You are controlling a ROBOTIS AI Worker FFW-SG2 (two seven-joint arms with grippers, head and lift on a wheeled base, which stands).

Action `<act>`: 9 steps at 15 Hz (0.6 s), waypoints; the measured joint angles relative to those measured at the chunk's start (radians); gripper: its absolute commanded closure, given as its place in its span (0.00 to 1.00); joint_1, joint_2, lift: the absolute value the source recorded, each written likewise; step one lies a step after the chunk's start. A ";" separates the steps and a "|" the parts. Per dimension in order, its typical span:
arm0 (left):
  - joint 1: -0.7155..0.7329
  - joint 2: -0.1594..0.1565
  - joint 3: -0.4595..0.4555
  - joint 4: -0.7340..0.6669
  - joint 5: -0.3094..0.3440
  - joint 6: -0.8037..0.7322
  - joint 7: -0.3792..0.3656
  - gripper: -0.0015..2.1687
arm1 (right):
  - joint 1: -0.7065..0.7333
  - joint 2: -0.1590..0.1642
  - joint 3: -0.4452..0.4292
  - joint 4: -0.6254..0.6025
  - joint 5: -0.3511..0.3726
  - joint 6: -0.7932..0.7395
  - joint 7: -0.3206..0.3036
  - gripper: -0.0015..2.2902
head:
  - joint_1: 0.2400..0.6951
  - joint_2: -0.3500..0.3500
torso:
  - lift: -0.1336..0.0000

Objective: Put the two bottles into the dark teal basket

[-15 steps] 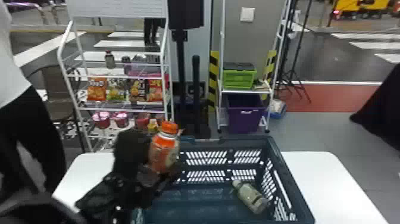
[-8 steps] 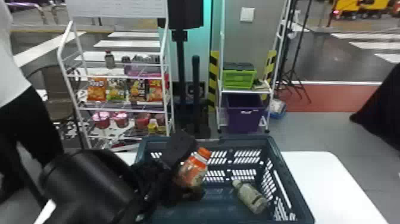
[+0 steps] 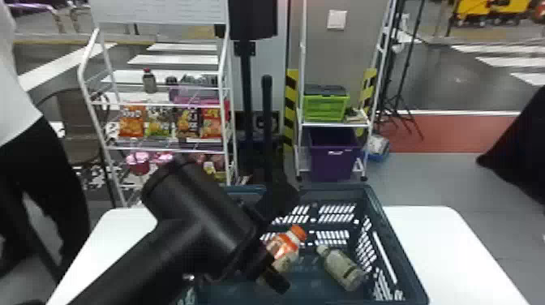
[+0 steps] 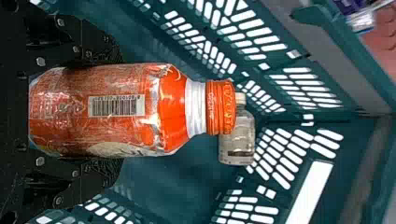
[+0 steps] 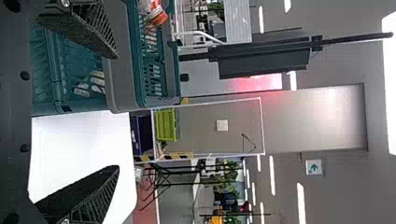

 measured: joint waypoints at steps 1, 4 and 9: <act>-0.005 -0.016 -0.001 0.026 -0.024 0.007 -0.023 0.90 | 0.001 0.003 0.000 0.001 0.000 -0.002 0.000 0.01 | 0.57 0.50 | 1.00; -0.003 -0.039 0.013 0.046 -0.060 0.010 -0.047 0.02 | 0.000 0.012 0.000 0.003 0.002 -0.007 0.002 0.01 | 0.57 0.50 | 1.00; 0.007 -0.034 0.045 0.023 -0.059 0.010 -0.028 0.03 | -0.002 0.017 0.000 0.007 0.005 -0.013 0.002 0.01 | 0.57 0.50 | 1.00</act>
